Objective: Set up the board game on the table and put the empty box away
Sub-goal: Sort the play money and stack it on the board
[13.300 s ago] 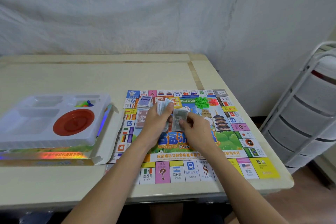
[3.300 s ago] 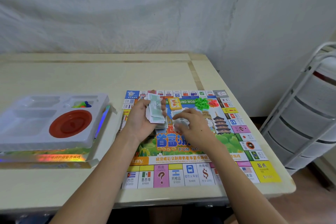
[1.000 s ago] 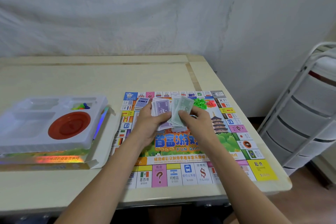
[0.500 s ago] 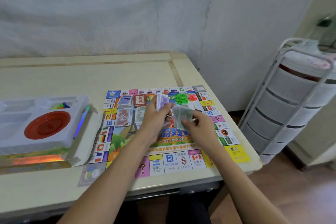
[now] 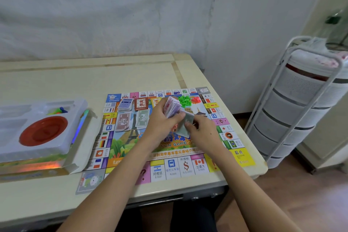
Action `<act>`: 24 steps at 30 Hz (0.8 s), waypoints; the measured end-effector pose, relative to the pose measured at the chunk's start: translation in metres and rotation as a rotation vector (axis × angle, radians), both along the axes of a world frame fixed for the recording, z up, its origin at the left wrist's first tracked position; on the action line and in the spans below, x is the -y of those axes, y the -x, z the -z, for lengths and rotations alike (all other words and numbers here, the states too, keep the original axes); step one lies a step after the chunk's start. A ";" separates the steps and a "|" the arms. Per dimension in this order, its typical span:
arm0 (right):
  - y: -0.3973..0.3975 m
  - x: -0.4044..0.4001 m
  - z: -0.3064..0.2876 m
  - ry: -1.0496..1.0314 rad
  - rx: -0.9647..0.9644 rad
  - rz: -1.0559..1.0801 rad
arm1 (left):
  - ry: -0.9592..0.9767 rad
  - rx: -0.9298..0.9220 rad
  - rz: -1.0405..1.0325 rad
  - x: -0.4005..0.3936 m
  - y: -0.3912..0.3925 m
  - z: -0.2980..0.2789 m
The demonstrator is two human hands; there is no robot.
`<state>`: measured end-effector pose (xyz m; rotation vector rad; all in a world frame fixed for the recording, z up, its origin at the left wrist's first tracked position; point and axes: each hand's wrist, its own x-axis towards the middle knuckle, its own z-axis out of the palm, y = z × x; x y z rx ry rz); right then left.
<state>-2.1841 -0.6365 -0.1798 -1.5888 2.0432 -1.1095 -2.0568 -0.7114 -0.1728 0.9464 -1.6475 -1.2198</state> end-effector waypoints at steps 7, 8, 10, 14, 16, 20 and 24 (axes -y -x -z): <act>0.007 0.023 -0.010 0.012 0.151 0.024 | 0.076 -0.018 -0.083 0.029 0.003 -0.010; 0.009 0.027 -0.011 0.014 0.166 0.047 | 0.061 -0.013 -0.096 0.033 0.004 -0.011; 0.014 0.035 -0.011 -0.016 0.176 0.083 | 0.009 -0.008 -0.143 0.039 0.006 -0.011; 0.023 0.060 -0.007 -0.181 0.099 0.113 | -0.131 -0.131 -0.294 0.054 -0.003 -0.010; 0.024 0.071 -0.007 -0.256 -0.002 0.117 | -0.143 -0.151 -0.340 0.060 -0.011 -0.008; 0.018 0.083 -0.005 -0.364 -0.121 0.137 | -0.140 -0.177 -0.369 0.068 -0.024 -0.009; 0.007 0.083 0.000 -0.370 -0.115 0.156 | -0.169 -0.187 -0.383 0.069 -0.028 -0.011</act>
